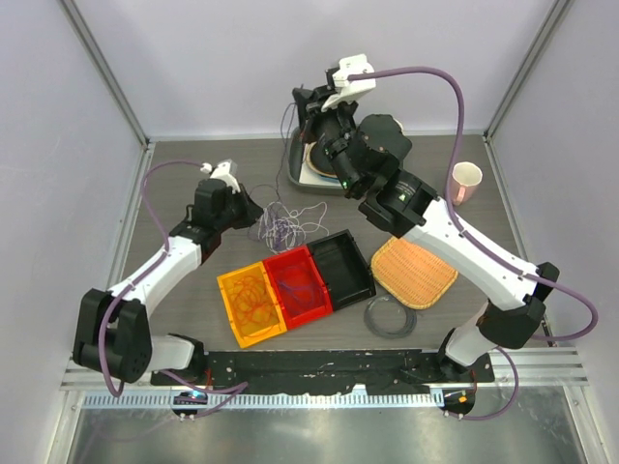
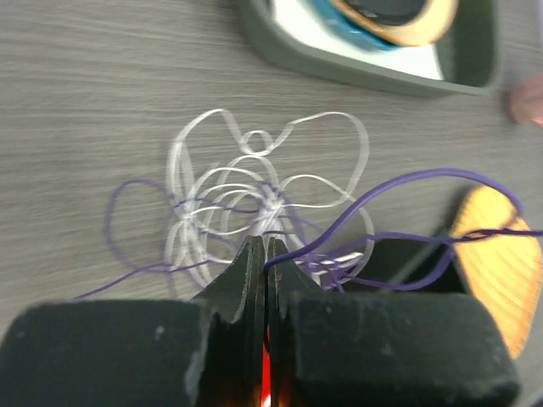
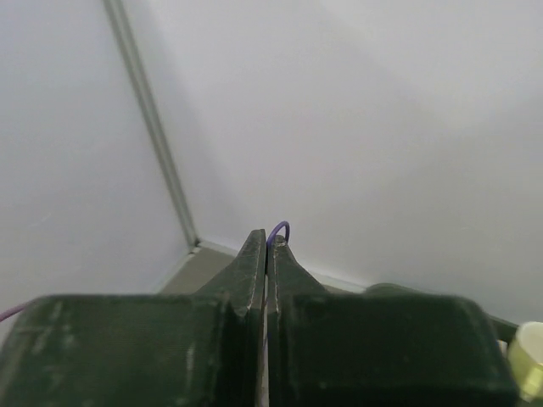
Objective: Untangle the cables
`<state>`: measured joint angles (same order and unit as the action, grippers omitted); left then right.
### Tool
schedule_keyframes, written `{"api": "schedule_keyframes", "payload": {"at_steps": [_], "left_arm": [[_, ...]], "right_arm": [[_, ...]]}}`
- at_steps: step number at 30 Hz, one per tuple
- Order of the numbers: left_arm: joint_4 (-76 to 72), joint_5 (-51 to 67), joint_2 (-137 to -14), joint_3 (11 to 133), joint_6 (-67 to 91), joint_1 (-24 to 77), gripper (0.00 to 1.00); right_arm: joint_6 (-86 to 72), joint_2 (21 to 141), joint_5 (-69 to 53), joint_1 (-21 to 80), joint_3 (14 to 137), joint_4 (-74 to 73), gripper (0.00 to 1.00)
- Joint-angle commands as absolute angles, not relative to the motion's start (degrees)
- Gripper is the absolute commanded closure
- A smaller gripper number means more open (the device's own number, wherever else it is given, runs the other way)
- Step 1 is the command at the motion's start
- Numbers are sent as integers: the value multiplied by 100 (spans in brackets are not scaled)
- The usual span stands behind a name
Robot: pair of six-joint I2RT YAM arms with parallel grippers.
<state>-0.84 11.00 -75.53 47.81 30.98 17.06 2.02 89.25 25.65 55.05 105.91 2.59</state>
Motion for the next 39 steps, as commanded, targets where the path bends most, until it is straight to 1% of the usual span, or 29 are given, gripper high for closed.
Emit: {"api": "schedule_keyframes", "payload": {"at_steps": [1, 4, 6, 7, 9, 10, 11, 13, 14, 18, 25, 27, 28, 30, 31, 36, 39], "left_arm": [[614, -648, -7251, 4834, 3190, 1705, 100], [1404, -1701, -7303, 5044, 3619, 1539, 100], [1976, -1819, -7400, 5159, 3910, 1250, 100], [2091, -1680, -7418, 5194, 4033, 848, 100], [2311, -1364, -7462, 5177, 4393, 345, 100], [2364, -1040, -7488, 5142, 4525, -223, 100], [2443, -941, -7488, 5124, 4639, -455, 100], [2513, -800, -7523, 5072, 4737, -990, 100], [2618, -739, -7541, 5063, 4772, -1124, 100], [2751, -686, -7567, 5071, 4755, -1563, 100], [2840, -589, -7567, 5063, 4755, -1916, 100], [2673, -223, -7532, 4923, 4737, -1925, 100], [2472, -28, -7532, 4878, 4694, -1925, 100], [2338, 402, -7532, 4782, 4676, -1925, 100], [2329, 448, -7541, 4781, 4658, -1916, 100], [2364, 588, -7480, 4720, 4579, -1925, 100], [2215, 1027, -7357, 4606, 4526, -1907, 100]], "right_arm": [[1054, 8613, 4163, 5327, 10784, 764, 99], [1440, 8543, 4656, 5055, 10775, 931, 99], [1748, 8491, 4877, 4879, 10819, 1063, 99], [1819, 8464, 4948, 4782, 10837, 1081, 99], [1959, 8403, 5115, 4422, 10872, 1125, 99], [1986, 8341, 5167, 4290, 10881, 1125, 99], [2004, 8315, 5238, 3985, 10890, 1125, 99], [2013, 8245, 5300, 3684, 10890, 1099, 99], [2013, 8235, 5326, 3404, 10881, 1073, 99], [1881, 8200, 5221, 2850, 10881, 888, 99], [1916, 8314, 5177, 2268, 11171, 686, 99], [1794, 8236, 4757, 2268, 11180, 414, 99], [1654, 8201, 4094, 2268, 11171, 248, 99], [1206, 8043, 3501, 2276, 11136, -200, 99], [1048, 7990, 2985, 2276, 11127, -298, 99], [405, 7735, 2110, 2276, 11057, -597, 99], [11, 7515, 1496, 2276, 10899, -668, 99]]}}
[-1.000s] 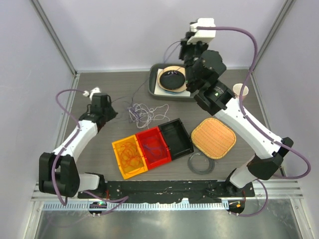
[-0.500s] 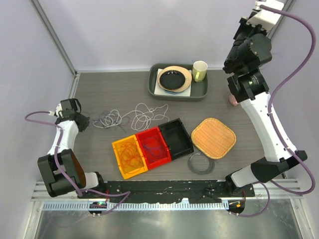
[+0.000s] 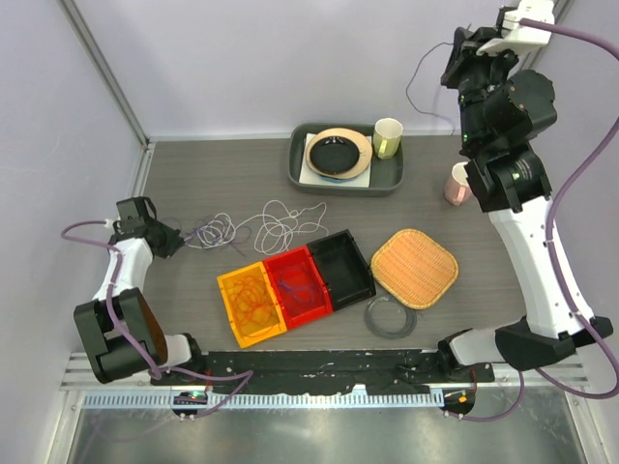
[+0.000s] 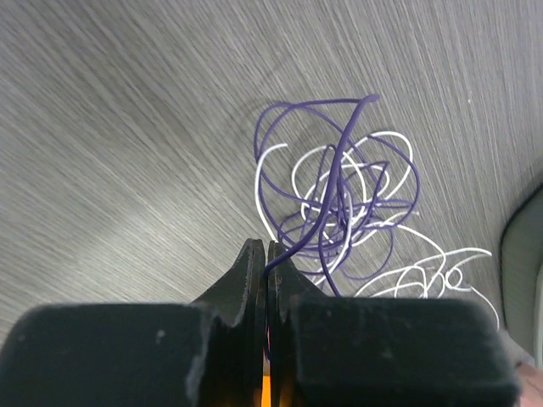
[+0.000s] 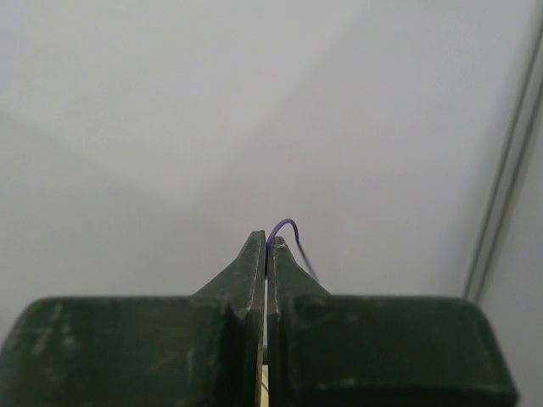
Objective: Untangle the cables
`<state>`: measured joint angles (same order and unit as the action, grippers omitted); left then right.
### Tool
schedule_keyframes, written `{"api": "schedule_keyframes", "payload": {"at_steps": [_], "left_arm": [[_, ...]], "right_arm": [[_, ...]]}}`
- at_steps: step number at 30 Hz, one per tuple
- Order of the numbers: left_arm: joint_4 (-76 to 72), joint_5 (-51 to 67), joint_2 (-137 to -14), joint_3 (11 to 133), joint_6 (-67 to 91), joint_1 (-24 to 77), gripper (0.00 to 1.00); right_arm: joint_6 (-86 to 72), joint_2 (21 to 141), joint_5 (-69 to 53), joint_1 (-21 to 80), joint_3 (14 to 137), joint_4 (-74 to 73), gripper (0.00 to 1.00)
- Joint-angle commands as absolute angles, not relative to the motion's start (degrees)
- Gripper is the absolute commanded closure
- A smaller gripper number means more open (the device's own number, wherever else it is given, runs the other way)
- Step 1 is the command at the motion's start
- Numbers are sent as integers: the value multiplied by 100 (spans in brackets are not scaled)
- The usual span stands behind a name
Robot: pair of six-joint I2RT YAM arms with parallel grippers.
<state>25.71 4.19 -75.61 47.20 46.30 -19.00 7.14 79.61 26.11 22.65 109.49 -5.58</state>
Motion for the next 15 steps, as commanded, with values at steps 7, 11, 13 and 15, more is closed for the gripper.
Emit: {"api": "schedule_keyframes", "payload": {"at_steps": [7, 11, 13, 15], "left_arm": [[1978, 1380, -7040, 4228, 4579, -1679, 100], [1978, 1380, -7014, 4140, 4553, -1556, 100], [1978, 1406, -7005, 4113, 4561, -1529, 100], [1969, 1389, -6970, 4078, 4562, -1477, 100]], "right_arm": [[-1228, 6830, -604, 2276, 9960, -458, 99], [-1608, 6732, -1493, 2303, 9668, -290, 99], [-1687, 6741, -1669, 2329, 9633, -281, 99], [-1714, 6724, -1722, 2347, 9580, -299, 99]]}}
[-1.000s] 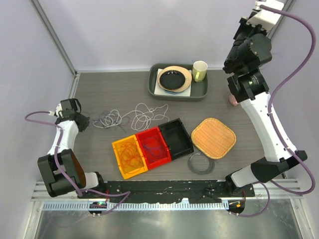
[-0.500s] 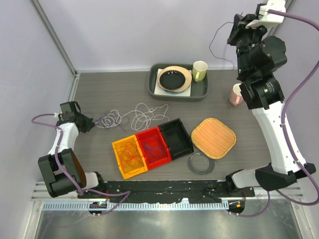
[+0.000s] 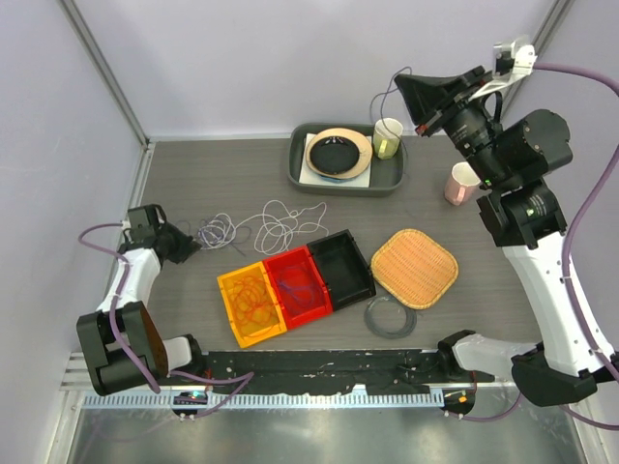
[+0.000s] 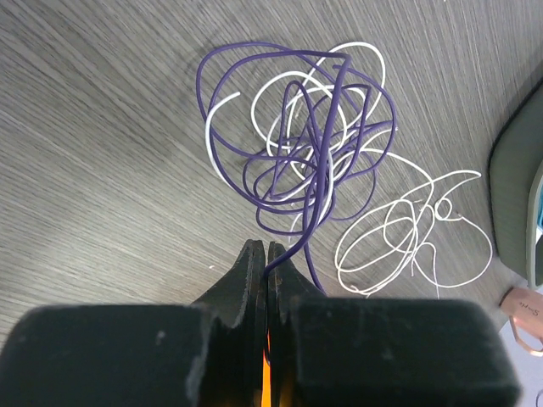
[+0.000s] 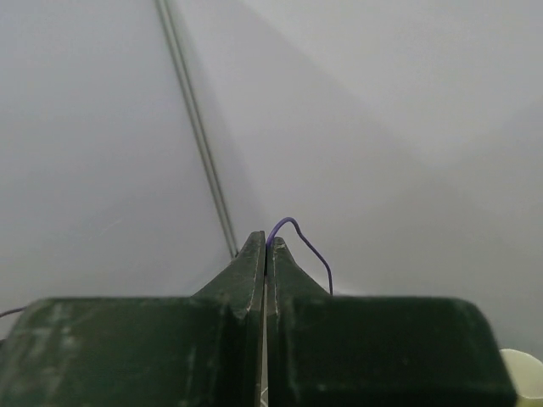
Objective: Untangle the cables
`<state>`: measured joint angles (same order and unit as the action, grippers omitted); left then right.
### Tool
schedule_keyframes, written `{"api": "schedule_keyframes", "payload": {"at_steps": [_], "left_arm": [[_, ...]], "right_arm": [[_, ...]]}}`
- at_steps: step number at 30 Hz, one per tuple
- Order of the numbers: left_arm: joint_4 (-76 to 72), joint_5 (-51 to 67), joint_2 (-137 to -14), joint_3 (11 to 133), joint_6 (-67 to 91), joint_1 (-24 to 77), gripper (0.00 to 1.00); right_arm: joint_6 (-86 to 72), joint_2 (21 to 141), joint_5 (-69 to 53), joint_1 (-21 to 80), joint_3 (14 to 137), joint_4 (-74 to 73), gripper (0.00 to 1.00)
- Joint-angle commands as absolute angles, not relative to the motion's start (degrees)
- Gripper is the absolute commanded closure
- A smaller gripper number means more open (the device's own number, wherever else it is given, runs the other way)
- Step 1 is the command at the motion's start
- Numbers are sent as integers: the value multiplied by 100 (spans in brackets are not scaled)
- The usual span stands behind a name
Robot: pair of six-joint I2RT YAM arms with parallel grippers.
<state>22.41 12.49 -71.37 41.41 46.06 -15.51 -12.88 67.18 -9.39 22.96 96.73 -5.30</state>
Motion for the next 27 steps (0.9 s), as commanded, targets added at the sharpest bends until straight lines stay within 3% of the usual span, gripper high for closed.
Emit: {"api": "schedule_keyframes", "payload": {"at_steps": [1, 14, 27], "left_arm": [[1960, 1380, -6961, 4052, 4570, -1468, 100], [1837, 1503, -7040, 3832, 4553, -1459, 100], [1784, 1591, -7022, 3779, 4491, -1459, 100]], "right_arm": [[-1723, 6715, -1775, 2355, 9563, -281, 99], [-2197, 6223, -2452, 2522, 8878, 193, 99], [-1978, 6460, -2488, 3418, 8982, -130, 99]]}}
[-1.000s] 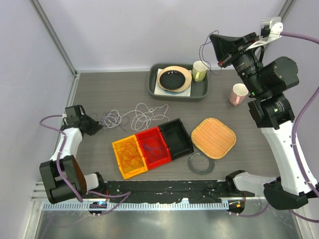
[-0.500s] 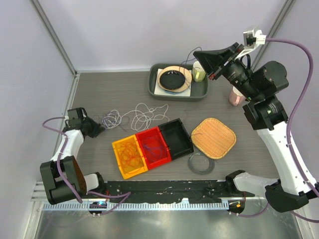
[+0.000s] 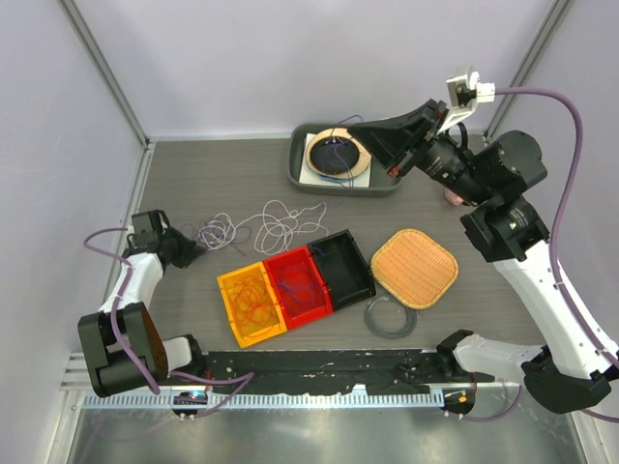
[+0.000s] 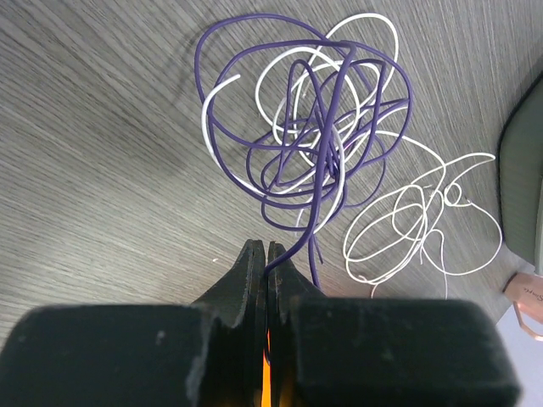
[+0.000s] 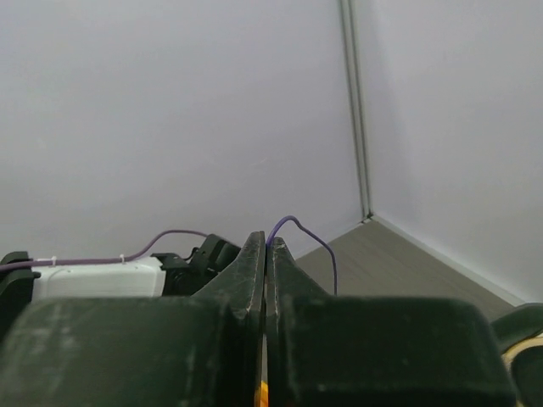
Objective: Untangle the cables
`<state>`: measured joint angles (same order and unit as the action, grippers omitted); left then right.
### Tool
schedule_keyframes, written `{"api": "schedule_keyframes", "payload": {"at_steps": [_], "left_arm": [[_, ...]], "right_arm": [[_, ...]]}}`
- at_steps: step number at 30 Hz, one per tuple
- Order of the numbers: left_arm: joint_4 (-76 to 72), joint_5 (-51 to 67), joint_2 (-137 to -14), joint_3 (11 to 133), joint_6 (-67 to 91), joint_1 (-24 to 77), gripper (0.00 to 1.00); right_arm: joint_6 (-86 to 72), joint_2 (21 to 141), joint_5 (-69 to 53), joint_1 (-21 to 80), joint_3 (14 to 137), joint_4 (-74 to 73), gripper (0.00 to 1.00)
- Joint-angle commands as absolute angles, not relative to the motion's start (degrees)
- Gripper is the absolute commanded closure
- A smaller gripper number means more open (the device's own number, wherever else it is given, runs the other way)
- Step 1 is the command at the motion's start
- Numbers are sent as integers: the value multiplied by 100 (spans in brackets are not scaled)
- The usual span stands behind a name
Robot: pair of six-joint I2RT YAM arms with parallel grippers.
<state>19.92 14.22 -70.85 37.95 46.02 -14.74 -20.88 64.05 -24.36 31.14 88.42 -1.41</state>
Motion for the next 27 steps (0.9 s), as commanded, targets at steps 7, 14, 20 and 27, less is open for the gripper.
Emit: {"api": "schedule_keyframes", "payload": {"at_steps": [7, 14, 20, 27], "left_arm": [[1714, 1687, -7101, 3788, 4474, -1459, 100], [1696, 1714, -7128, 3797, 4465, -1468, 100], [1688, 1714, -7128, 3788, 4456, -1459, 100], [1661, 1740, -7207, 3771, 4456, -1459, 100]], "right_arm": [[-1697, 6539, -2180, 4069, 8982, -386, 99], [-1564, 6557, -2030, 4342, 9053, -466, 99], [-1564, 6539, -1986, 4526, 8746, -422, 99], [-1626, 6390, -1732, 4930, 7463, 508, 99]]}}
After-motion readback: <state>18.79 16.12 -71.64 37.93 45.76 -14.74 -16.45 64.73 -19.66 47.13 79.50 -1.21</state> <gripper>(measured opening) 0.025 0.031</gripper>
